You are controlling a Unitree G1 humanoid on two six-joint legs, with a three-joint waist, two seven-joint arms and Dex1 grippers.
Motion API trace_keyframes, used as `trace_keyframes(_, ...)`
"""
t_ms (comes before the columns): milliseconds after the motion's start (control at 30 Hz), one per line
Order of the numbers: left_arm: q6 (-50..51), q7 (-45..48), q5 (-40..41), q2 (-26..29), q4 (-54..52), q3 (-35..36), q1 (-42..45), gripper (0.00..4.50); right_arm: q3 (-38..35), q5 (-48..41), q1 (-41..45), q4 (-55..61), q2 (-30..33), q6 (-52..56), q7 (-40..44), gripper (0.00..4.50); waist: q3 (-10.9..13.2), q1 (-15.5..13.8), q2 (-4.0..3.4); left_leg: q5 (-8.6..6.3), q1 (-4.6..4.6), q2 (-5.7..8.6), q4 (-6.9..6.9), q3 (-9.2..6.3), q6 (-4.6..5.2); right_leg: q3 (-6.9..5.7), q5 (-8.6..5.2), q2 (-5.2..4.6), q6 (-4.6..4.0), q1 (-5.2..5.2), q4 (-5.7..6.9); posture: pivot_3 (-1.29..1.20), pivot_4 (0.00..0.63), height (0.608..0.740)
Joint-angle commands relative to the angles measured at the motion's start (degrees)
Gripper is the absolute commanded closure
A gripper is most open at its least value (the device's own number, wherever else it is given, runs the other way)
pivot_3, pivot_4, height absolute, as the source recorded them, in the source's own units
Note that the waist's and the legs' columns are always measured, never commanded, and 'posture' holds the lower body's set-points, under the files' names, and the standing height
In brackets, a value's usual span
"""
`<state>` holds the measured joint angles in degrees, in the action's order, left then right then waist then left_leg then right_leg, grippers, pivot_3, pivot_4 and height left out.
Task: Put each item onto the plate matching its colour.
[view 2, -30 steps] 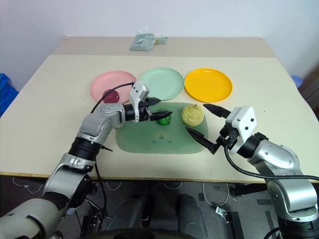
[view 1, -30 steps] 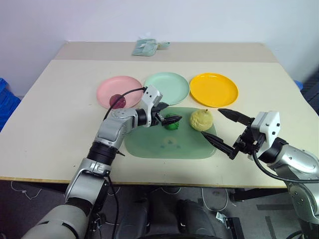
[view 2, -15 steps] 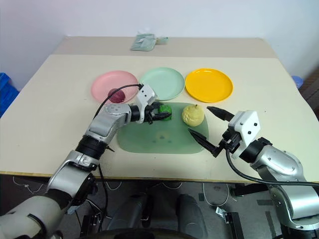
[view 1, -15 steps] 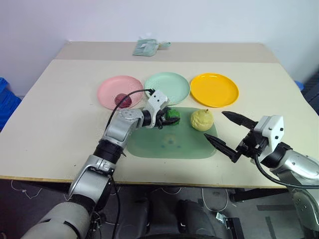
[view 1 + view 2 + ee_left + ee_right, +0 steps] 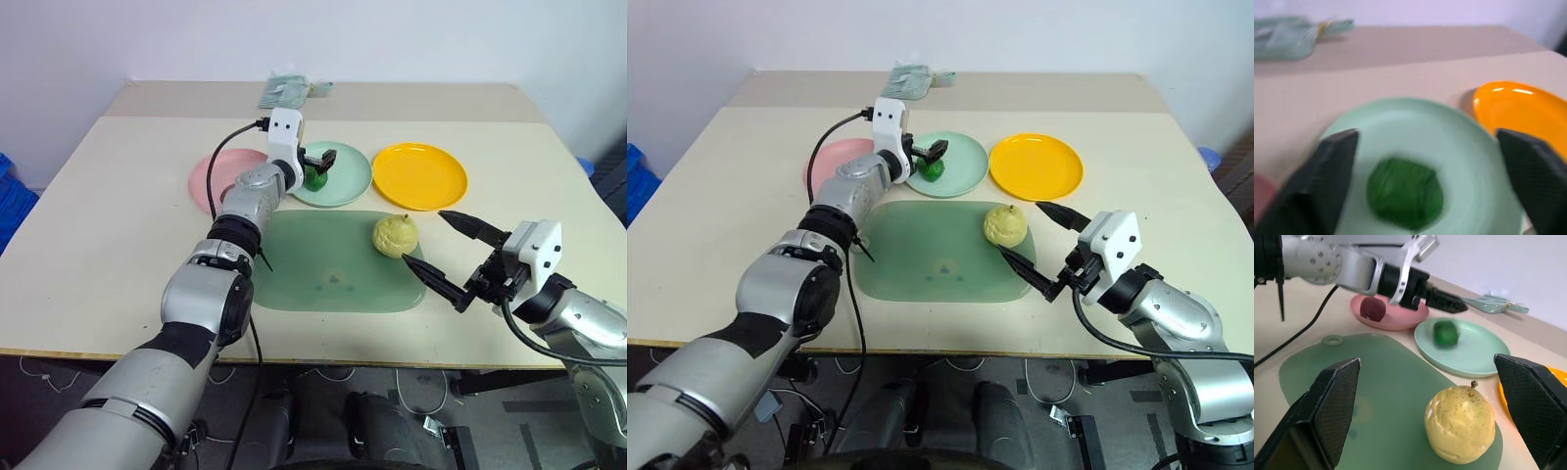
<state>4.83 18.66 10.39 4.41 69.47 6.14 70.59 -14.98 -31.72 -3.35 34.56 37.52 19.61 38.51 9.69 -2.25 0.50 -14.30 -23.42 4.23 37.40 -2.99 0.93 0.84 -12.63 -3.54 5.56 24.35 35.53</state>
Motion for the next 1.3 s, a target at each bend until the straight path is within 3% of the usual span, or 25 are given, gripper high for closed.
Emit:
trace_keyframes(33,-2.83,1.09,1.13,-0.25,1.09,2.86,3.36,0.03,1.34,1.20,1.89,0.69,-0.78,-0.09,-1.75,0.00,0.02,0.04,0.04,0.00,0.00,0.00,0.01,0.00,0.00,0.00,0.00,0.00,0.00,0.01,0.01,0.00,0.150,0.740)
trace_keyframes(267,-1.88,15.94,2.18,2.68,-6.42,2.96,-1.31,0.03,7.55,6.31,6.28,-1.32,-3.87,3.08,-7.81,0.00,0.03,0.17,0.04,0.00,0.00,0.01,0.01,0.01,-0.01,0.02,0.01,0.00,-0.01,0.02,0.06,0.00,0.150,0.740)
trace_keyframes(433,8.54,34.98,5.78,10.58,-34.47,-2.70,-18.43,0.03,11.90,9.30,10.65,-8.37,-6.25,2.91,-8.12,0.00,-0.01,1.94,-0.01,0.01,0.06,0.00,-0.13,0.05,-0.03,0.15,-0.01,-0.02,-0.06,0.12,0.22,0.00,0.150,0.740)
trace_keyframes(600,17.20,44.61,10.78,21.20,-61.78,-5.67,-34.63,0.03,14.88,14.13,15.62,-19.12,-7.70,-0.37,-7.25,0.00,0.02,2.89,0.02,0.04,0.02,0.00,-0.17,0.03,-0.09,0.25,-0.04,-0.04,-0.12,0.27,0.36,0.00,0.150,0.740)
trace_keyframes(867,23.78,48.79,19.64,31.34,-79.61,-1.60,-46.56,0.03,16.87,17.24,21.81,-29.51,-9.54,-3.45,-4.84,0.00,0.01,2.37,-0.05,0.04,0.06,0.00,-0.17,0.03,-0.11,0.22,-0.07,-0.10,-0.18,0.25,0.39,0.00,0.150,0.740)
trace_keyframes(1033,24.60,48.67,22.03,34.39,-83.10,-0.40,-49.46,0.00,16.20,17.55,24.08,-32.52,-9.64,-3.95,-3.31,1.63,0.01,2.15,-0.05,0.05,0.07,0.00,-0.16,0.03,-0.12,0.21,-0.07,-0.09,-0.19,0.25,0.40,0.00,0.150,0.740)
trace_keyframes(1133,24.48,47.17,22.36,34.43,-83.69,-0.17,-49.79,0.00,15.78,17.69,24.48,-33.04,-9.54,-4.26,-2.95,1.67,0.01,1.90,-0.05,0.05,0.07,0.00,-0.15,0.03,-0.12,0.21,-0.07,-0.09,-0.19,0.25,0.40,0.00,0.150,0.740)
trace_keyframes(1300,25.22,42.56,23.76,32.52,-84.56,0.00,-48.31,0.00,12.62,16.89,34.03,-42.09,-10.41,-7.63,-3.55,1.67,0.02,1.96,-0.06,0.06,0.07,0.00,-0.13,0.05,-0.13,0.21,-0.07,-0.08,-0.19,0.26,0.41,0.00,0.150,0.740)
